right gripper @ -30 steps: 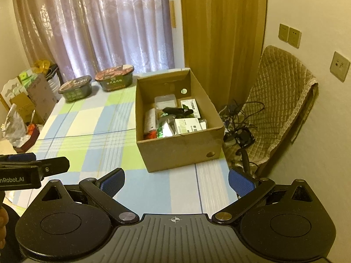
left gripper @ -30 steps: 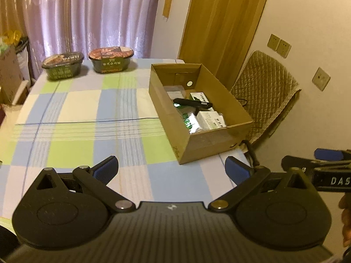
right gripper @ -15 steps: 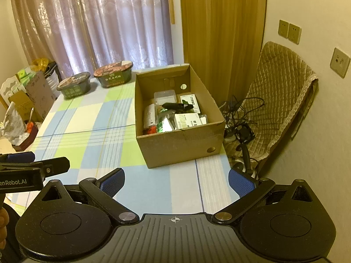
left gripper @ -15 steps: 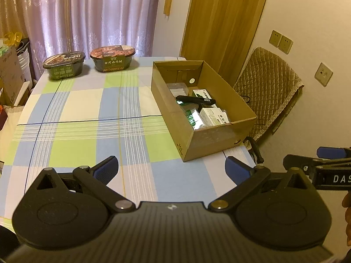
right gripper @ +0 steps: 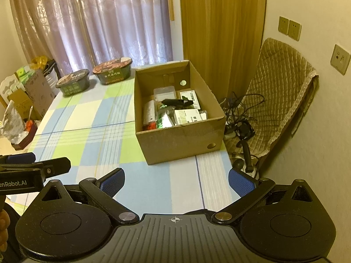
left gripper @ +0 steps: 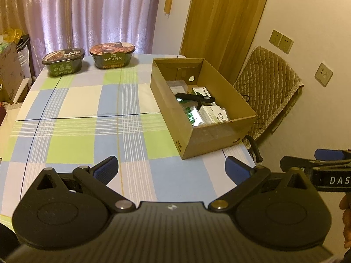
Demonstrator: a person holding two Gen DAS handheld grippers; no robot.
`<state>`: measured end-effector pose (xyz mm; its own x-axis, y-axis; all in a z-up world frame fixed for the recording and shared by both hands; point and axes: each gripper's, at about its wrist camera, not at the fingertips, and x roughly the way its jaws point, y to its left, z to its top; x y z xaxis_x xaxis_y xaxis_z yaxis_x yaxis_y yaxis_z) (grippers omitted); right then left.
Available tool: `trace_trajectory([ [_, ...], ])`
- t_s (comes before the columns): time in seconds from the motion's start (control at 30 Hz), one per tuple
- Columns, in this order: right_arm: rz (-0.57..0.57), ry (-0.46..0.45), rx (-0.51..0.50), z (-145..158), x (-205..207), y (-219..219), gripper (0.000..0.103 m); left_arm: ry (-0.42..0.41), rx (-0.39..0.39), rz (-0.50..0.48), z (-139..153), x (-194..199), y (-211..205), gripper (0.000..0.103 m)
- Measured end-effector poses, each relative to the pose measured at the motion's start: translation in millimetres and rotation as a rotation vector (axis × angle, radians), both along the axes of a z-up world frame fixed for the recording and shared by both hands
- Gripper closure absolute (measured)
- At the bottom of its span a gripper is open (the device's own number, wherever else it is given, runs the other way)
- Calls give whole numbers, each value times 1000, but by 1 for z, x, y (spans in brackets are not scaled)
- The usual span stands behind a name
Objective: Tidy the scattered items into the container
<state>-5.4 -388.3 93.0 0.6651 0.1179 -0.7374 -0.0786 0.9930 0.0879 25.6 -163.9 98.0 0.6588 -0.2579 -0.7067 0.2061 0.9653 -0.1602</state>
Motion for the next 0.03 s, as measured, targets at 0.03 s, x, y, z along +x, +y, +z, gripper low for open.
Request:
trace_trajectory([
  [0.03,1,1,0,0,0,0,0,-2,-1,0,0,0,0,1],
])
